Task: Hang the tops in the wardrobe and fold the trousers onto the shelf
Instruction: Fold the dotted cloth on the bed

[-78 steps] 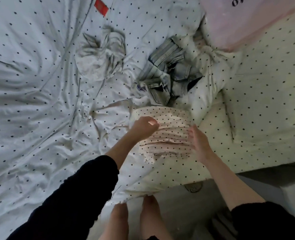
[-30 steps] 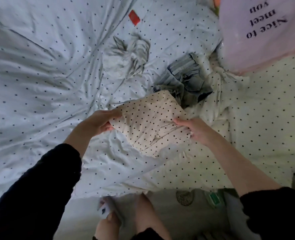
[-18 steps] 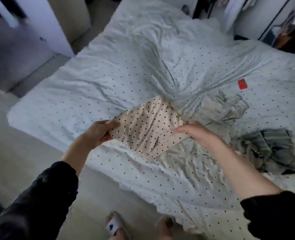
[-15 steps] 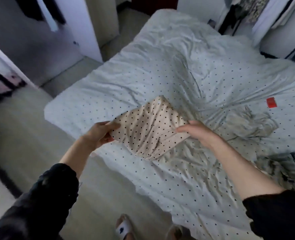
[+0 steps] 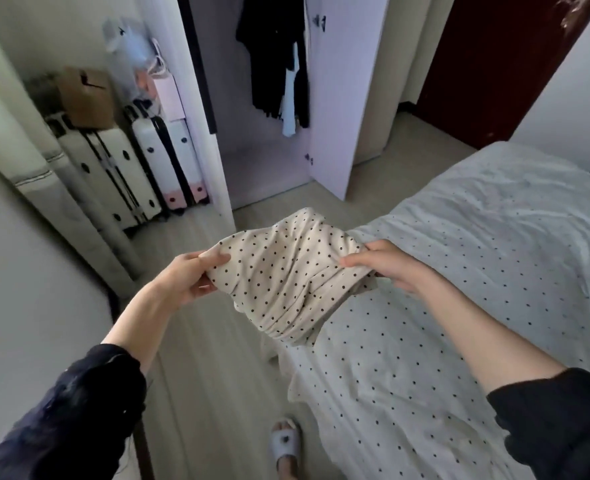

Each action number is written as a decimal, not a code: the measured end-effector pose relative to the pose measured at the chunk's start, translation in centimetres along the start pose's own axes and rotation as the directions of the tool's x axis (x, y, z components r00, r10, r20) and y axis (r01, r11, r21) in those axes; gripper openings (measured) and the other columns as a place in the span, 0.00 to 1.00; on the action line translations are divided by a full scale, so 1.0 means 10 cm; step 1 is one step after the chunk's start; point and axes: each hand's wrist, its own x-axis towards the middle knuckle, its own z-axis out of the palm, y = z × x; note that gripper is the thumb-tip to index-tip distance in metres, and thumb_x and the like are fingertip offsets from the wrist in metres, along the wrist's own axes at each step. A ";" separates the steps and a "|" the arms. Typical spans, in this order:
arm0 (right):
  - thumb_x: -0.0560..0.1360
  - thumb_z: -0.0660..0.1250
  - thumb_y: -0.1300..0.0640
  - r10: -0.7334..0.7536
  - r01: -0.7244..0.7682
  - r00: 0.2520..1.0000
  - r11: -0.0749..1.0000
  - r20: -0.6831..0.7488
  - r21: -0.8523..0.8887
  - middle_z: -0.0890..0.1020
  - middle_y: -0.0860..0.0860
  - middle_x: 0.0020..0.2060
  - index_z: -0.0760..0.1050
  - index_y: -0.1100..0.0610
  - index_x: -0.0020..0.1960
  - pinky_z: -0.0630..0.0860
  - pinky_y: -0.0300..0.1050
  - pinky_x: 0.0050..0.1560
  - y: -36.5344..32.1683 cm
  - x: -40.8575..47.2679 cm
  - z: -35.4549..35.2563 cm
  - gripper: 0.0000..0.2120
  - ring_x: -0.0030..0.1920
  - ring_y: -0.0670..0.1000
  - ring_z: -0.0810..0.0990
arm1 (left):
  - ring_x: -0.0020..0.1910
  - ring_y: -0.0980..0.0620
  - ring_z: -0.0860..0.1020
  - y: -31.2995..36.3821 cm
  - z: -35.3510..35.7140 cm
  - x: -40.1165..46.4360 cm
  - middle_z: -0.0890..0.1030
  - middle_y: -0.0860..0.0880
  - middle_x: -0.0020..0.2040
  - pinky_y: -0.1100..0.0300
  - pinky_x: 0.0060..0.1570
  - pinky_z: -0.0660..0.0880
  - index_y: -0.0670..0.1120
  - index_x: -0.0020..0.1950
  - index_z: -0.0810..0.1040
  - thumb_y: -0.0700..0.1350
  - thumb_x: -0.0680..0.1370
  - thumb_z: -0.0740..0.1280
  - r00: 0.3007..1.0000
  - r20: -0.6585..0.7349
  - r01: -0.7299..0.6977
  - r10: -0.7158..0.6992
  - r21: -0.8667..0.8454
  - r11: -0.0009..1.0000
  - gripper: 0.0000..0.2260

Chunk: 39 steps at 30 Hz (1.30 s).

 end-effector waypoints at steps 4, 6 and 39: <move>0.68 0.74 0.51 -0.065 0.066 0.998 0.997 0.026 -0.050 0.75 0.61 0.64 0.70 0.71 0.63 0.65 0.48 0.67 -0.67 1.03 0.03 0.32 0.65 0.60 0.73 | 0.31 0.56 0.76 0.62 -0.31 0.71 0.79 0.49 0.40 0.68 0.25 0.71 0.45 0.49 0.79 0.41 0.74 0.69 0.997 -0.071 -0.030 0.027 -0.040 0.999 0.04; 0.68 0.74 0.51 -0.080 0.082 0.996 0.996 0.041 -0.039 0.76 0.56 0.63 0.72 0.67 0.64 0.66 0.44 0.63 -1.04 1.49 0.01 0.30 0.64 0.55 0.74 | 0.32 0.55 0.76 0.97 -0.41 1.05 0.79 0.49 0.41 0.64 0.29 0.73 0.45 0.48 0.79 0.41 0.74 0.69 0.994 -0.099 -0.055 0.048 -0.068 0.996 0.04; 0.72 0.71 0.57 -0.145 0.170 0.935 0.984 -0.322 0.050 0.80 0.51 0.44 0.75 0.65 0.56 0.72 0.40 0.43 -4.60 6.76 -1.92 0.16 0.47 0.49 0.79 | 0.49 0.47 0.79 5.60 0.45 6.61 0.81 0.46 0.48 0.53 0.44 0.77 0.46 0.48 0.76 0.40 0.74 0.70 0.953 -0.015 -0.301 0.303 -0.188 0.935 0.05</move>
